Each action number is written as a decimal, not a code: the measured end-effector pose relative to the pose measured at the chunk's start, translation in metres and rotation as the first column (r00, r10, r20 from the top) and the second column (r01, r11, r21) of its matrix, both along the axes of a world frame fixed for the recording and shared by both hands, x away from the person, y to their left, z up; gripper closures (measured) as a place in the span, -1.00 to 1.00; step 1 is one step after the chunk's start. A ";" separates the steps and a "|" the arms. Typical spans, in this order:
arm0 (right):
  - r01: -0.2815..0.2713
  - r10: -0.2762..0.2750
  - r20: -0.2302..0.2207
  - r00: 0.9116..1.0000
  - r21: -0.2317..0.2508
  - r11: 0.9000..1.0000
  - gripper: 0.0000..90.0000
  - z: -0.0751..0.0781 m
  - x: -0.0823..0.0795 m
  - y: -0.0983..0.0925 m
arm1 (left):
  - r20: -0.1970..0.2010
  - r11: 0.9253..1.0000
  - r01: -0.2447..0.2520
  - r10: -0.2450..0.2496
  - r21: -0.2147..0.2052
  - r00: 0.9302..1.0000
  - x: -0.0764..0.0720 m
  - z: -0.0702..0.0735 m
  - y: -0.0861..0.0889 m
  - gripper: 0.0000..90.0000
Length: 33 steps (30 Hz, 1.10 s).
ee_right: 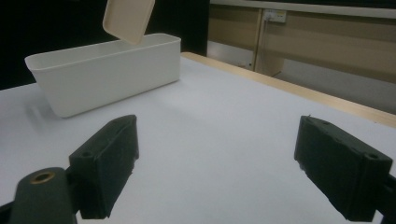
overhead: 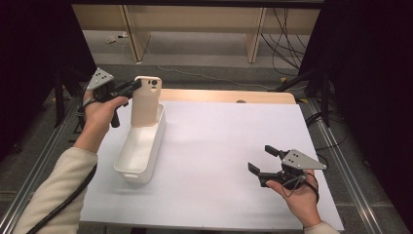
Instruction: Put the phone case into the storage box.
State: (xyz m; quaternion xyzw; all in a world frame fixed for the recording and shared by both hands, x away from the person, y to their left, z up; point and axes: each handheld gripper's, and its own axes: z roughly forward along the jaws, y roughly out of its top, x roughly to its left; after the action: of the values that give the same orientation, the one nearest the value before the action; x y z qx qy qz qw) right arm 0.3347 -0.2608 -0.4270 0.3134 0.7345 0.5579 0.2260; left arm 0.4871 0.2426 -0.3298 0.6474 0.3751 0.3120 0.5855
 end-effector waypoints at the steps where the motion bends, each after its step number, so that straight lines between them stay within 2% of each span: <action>1: 0.001 -0.001 0.000 1.000 0.000 1.000 -0.66 0.000 0.000 0.000 | -0.001 1.000 -0.001 0.001 -0.002 1.000 0.000 0.000 0.000 0.80; 14: -0.003 0.003 0.003 1.000 0.004 1.000 -0.66 0.000 0.000 0.000 | -0.008 1.000 -0.004 0.004 0.003 1.000 0.007 -0.004 0.001 0.80; 15: 0.001 -0.001 0.025 1.000 0.001 1.000 -0.66 0.000 0.001 0.000 | -0.009 1.000 -0.003 0.003 0.001 1.000 0.008 -0.005 0.000 0.80; 16: 0.001 -0.001 0.003 1.000 0.005 1.000 -0.66 0.000 0.000 0.000 | -0.010 1.000 -0.003 0.003 0.003 1.000 0.008 -0.005 0.001 0.80; 17: -0.005 0.005 0.025 1.000 0.000 1.000 -0.66 0.000 0.001 0.000 | -0.010 1.000 -0.004 0.004 0.001 1.000 0.009 -0.005 0.000 0.80; 18: -0.004 0.004 -0.002 1.000 0.006 1.000 -0.66 0.000 0.000 0.000 | -0.010 1.000 -0.005 0.005 0.000 1.000 0.009 -0.005 0.001 0.80; 22: -0.007 0.007 -0.002 1.000 0.011 1.000 -0.66 0.000 0.000 0.001 | -0.010 1.000 -0.003 0.003 0.000 1.000 0.011 -0.005 0.001 0.80; 23: -0.009 0.009 -0.012 1.000 -0.004 1.000 -0.66 0.001 -0.001 0.000 | -0.009 1.000 -0.004 0.004 -0.001 1.000 0.011 -0.005 0.000 0.80; 24: 0.000 0.000 0.004 1.000 0.005 1.000 -0.66 0.000 0.000 0.000 | -0.010 1.000 -0.004 0.004 0.001 1.000 0.012 -0.005 0.000 0.80; 28: -0.004 0.004 -0.002 1.000 0.004 1.000 -0.66 0.000 0.000 0.000 | -0.010 1.000 -0.003 0.003 0.000 1.000 0.014 -0.006 -0.001 0.80; 29: -0.007 0.007 0.025 1.000 0.000 1.000 -0.66 0.000 0.001 0.000 | -0.009 1.000 -0.003 0.003 0.001 1.000 0.015 -0.006 -0.001 0.80; 30: -0.006 0.006 0.025 1.000 0.001 1.000 -0.66 0.000 0.001 0.000 | -0.012 1.000 -0.003 0.003 0.000 1.000 0.015 -0.007 -0.001 0.80; 31: -0.005 0.005 0.003 1.000 0.006 1.000 -0.66 0.000 0.000 0.000 | -0.013 1.000 -0.003 0.003 0.001 1.000 0.016 -0.007 -0.001 0.80; 33: 0.000 0.000 0.005 1.000 0.007 1.000 -0.66 0.000 0.000 0.000 | -0.013 1.000 -0.003 0.003 0.001 1.000 0.016 -0.008 -0.001 0.80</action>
State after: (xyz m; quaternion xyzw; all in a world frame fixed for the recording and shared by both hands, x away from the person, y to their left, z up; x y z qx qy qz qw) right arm 0.3343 -0.2608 -0.4267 0.3128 0.7320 0.5611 0.2267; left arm 0.5036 0.2414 -0.3375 0.6491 0.3798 0.3086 0.5823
